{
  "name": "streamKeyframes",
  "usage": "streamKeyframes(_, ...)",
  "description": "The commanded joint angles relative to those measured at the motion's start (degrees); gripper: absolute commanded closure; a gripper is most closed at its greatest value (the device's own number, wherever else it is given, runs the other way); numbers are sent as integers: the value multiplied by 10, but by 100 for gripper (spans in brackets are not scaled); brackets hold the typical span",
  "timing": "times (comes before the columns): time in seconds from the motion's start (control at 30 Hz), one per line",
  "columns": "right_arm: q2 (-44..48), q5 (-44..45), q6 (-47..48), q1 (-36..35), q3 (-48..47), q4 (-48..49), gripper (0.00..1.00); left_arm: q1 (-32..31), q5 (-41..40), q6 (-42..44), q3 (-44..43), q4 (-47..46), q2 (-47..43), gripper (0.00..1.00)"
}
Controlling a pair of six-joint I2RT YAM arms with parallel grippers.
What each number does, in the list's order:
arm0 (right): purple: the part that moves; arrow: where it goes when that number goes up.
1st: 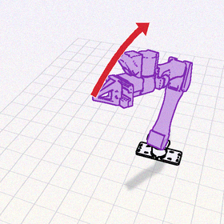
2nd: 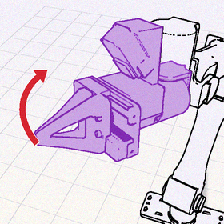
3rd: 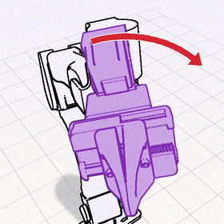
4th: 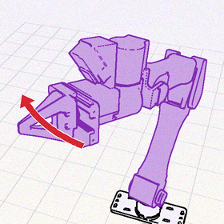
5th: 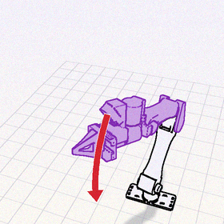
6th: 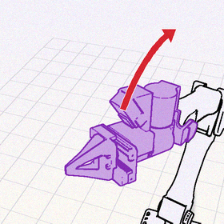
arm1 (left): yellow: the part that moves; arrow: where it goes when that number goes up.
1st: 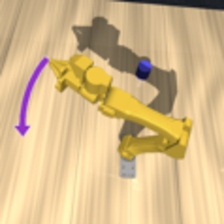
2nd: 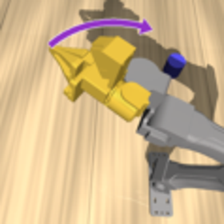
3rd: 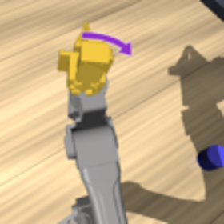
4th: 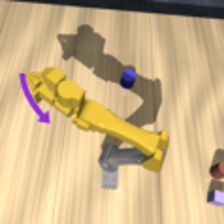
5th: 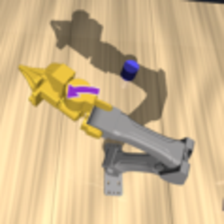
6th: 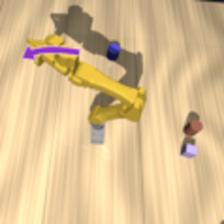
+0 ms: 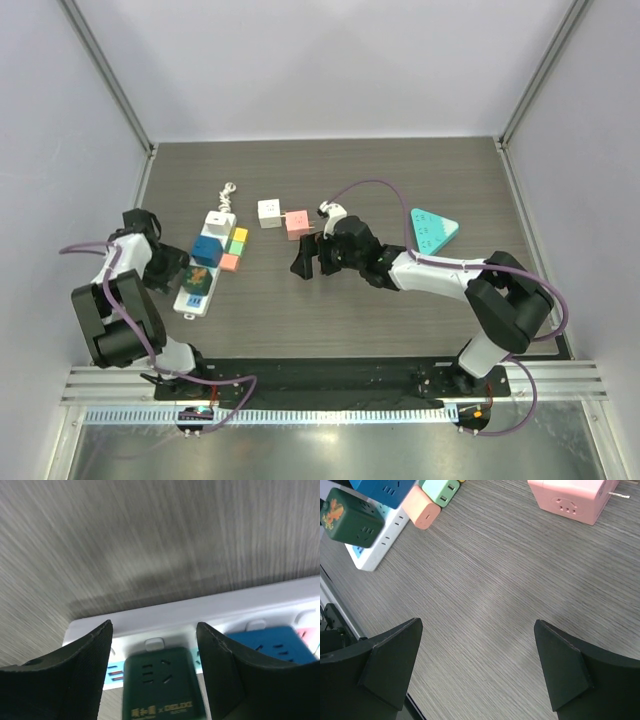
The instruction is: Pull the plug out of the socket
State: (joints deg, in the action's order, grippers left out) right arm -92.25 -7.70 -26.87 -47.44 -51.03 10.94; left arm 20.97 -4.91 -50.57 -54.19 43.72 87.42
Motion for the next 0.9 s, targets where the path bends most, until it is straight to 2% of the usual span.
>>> streamKeyframes(0.0,8,5,4,-5,-18,3,0,-3,45,-48,56,-21,-53,33)
streamKeyframes(0.03,8,5,3,-5,-17,5,0,-5,84,-67,85,-28,-66,34)
streamKeyframes(0.1,8,5,2,-5,-17,5,0,-12,100,-88,111,-42,-107,38)
streamKeyframes(0.33,-7,1,11,-10,-30,-5,0,-148,126,-185,218,-79,-210,42)
streamKeyframes(0.4,-13,1,15,-13,-43,-19,0,-167,130,-215,238,-87,-235,42)
streamKeyframes(0.47,-17,3,20,-17,-53,-34,0,-175,133,-219,247,-75,-271,42)
streamKeyframes(0.67,-57,1,52,-53,-126,-102,0,-175,66,-194,220,-12,-375,48)
streamKeyframes(0.77,-97,5,72,-77,-205,-154,1,-175,107,-174,228,-42,-368,54)
streamKeyframes(0.87,-129,48,82,-113,-253,-184,3,-175,130,-154,233,-58,-341,59)
